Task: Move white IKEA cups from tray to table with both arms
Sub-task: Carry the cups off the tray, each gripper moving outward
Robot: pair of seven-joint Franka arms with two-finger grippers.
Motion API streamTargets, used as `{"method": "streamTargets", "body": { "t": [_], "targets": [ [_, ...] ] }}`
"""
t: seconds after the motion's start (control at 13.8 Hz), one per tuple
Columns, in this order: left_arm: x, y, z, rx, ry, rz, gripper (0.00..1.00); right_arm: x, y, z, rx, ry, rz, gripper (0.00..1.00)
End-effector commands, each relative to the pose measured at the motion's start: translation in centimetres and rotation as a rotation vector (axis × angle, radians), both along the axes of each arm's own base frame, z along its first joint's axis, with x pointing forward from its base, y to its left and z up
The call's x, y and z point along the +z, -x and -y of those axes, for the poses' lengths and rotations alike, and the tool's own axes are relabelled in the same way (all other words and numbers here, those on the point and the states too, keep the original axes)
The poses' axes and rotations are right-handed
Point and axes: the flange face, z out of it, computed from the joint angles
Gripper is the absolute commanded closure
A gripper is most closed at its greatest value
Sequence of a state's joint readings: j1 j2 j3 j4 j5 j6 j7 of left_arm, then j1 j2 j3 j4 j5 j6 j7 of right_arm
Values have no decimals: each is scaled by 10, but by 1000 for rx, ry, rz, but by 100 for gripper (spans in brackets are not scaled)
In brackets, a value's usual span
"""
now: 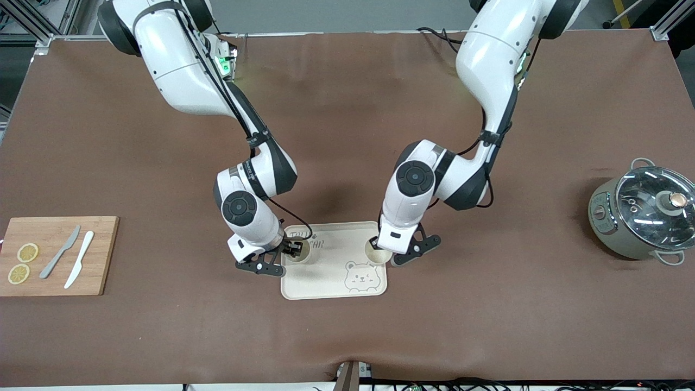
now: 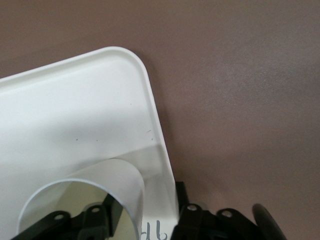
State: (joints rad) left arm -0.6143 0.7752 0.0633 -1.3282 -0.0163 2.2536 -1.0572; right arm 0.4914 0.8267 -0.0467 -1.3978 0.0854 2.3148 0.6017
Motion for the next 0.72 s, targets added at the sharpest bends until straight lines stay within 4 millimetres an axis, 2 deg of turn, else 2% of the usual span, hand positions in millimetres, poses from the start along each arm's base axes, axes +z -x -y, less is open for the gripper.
{"method": "streamTargets", "body": {
  "t": [0.0,0.14,0.22,0.43,0.65],
  "targets": [
    [17,-8,-26,27,-45,-6,100,5,-4,1,-19,-7,5,87],
    [22,-17,-50,5,-80,-29,100,6,-4,1,-23,-10,5,98],
    [22,-21,-62,5,-90,-43,100,6,-4,1,-24,-10,5,100],
    [16,-35,-102,-29,-118,-85,100,9,-4,1,-38,-13,3,100],
    [26,-51,-154,-40,-128,-114,100,24,-4,-3,-58,-34,5,100]
  ]
}}
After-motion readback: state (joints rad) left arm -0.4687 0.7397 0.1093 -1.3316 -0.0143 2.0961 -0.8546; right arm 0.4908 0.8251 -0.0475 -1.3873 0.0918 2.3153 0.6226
